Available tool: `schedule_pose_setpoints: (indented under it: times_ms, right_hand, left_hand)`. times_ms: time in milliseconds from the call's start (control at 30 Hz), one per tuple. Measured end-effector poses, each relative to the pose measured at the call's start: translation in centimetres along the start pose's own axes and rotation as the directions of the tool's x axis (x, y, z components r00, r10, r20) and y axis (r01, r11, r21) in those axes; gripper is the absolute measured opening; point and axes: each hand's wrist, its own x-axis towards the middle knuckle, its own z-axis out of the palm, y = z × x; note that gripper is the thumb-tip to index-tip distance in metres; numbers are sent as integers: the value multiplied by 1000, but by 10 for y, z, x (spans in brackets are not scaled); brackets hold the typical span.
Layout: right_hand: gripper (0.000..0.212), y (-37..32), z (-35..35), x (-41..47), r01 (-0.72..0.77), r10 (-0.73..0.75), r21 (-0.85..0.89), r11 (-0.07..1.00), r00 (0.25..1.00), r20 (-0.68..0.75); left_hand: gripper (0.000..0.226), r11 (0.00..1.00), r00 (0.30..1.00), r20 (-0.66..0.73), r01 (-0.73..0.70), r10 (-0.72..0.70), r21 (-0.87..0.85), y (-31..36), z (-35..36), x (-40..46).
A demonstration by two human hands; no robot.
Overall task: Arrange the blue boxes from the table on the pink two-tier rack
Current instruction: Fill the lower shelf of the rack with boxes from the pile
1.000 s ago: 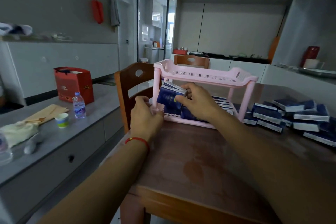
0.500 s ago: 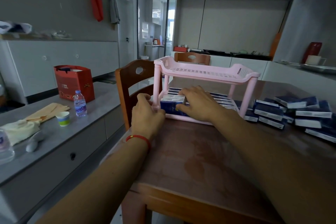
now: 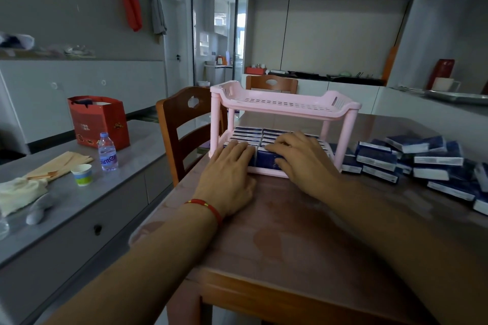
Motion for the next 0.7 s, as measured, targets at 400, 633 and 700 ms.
schedule_pose_setpoints:
  times_ms: [400,633,700]
  right_hand:
    - [36,4,-1,-11,-51,68,205,977,995,-77]
    - [20,26,-49,-60,-7,21,201,979,997,-68]
    - [16,42,-61,-86,-31,33,159,987,999,-14]
  left_hand:
    - [74,999,995,100,27,-25,-22,1,-2,0]
    - [73,999,994,108,0,4,-38,1,-4,-2]
    - [68,999,997,79,-18,21,-41,1,-6,-3]
